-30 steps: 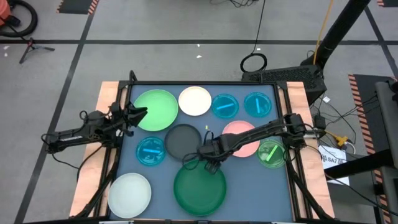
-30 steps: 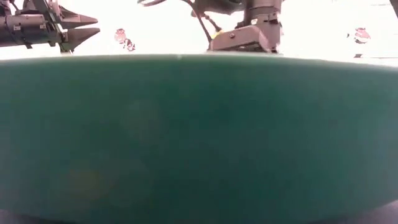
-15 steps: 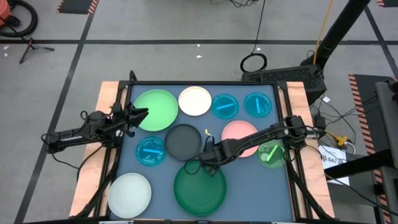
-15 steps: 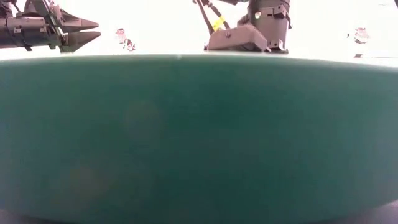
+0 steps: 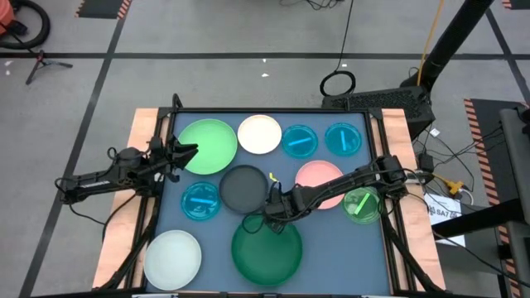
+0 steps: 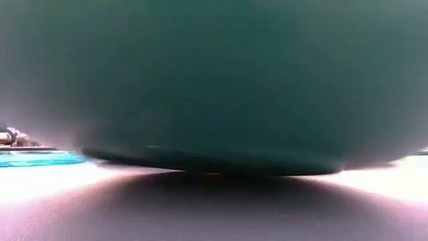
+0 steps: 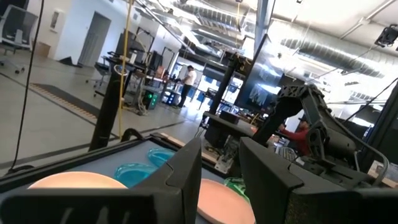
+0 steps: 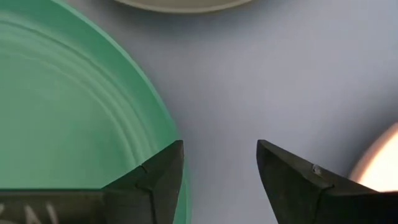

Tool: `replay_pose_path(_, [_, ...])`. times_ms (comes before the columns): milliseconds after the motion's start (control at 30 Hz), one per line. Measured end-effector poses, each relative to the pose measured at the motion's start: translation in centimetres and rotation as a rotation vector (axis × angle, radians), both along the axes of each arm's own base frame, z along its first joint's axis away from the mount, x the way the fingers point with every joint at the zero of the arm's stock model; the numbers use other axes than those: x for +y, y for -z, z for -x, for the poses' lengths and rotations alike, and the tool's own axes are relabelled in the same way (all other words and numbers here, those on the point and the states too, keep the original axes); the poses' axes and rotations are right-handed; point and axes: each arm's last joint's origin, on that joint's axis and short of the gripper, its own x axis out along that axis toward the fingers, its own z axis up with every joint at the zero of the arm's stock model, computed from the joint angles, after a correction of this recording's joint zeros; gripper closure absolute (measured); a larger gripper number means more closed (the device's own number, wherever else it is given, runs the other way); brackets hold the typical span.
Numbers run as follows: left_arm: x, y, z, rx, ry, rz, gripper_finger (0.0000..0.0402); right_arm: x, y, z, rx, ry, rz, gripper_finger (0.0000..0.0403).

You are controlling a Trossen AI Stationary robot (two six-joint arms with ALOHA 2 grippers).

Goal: Stack plastic plates
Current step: Stack the dark green plate on top of the green plate

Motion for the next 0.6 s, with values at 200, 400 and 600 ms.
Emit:
replay_pose_path(200, [0.0,0.03,-0.01,0.004,0.0,0.001,0.0286,0.15,-0.12,-0.3,-0.038,-0.002,-0.002,0.0208])
replay_pose_path(400, [0.0,0.03,-0.01,0.003,0.0,0.001,0.0286,0.19,-0.14,-0.44,-0.05,-0.025,0.0,0.0236])
replay_pose_path(600, [0.0,0.07,-0.02,0.008,0.0,0.001,0.0286,0.31,-0.23,-0.79,-0.083,-0.061,-0.009,0.028])
